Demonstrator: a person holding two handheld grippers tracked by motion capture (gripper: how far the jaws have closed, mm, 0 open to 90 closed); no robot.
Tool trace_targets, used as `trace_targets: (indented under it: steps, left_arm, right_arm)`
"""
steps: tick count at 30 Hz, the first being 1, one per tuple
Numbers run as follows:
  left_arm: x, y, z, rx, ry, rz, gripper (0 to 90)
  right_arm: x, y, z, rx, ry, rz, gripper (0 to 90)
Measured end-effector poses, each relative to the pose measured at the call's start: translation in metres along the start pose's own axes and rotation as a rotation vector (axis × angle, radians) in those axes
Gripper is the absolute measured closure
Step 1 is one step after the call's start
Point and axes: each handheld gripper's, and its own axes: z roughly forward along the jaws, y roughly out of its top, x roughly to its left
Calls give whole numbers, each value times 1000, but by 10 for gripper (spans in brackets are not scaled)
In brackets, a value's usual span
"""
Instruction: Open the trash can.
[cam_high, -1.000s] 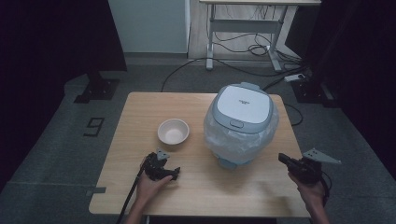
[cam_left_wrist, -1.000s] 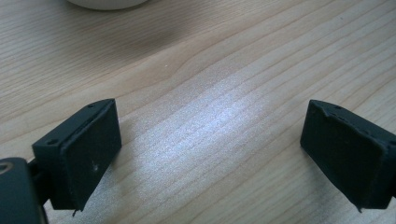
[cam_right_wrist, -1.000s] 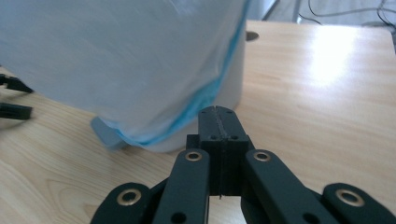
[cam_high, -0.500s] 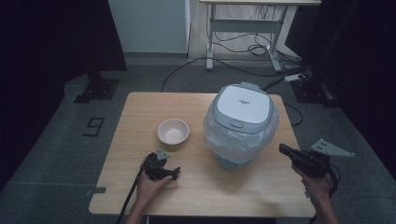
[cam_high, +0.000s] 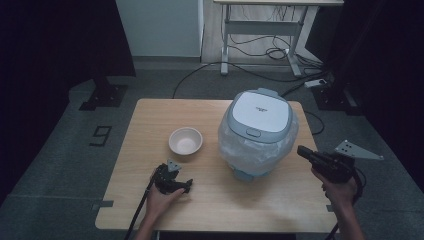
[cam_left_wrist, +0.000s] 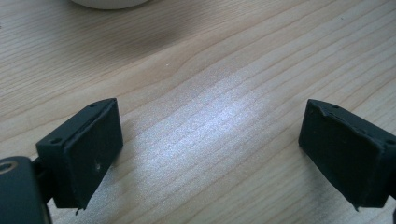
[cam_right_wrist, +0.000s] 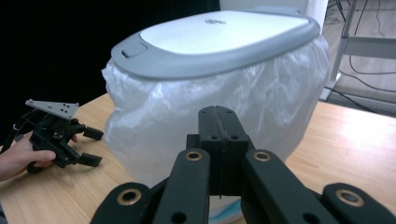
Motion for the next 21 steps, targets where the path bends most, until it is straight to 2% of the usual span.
trace_targets:
  steps: [10,21]
  left_arm:
    - [0,0,0,1,1,0,60]
    - [0,-1,-1,0,1,-3,64]
  right_arm:
    - [5,15,0,-38,25,-5,900]
    - [13,29,13,-56,62,5,900]
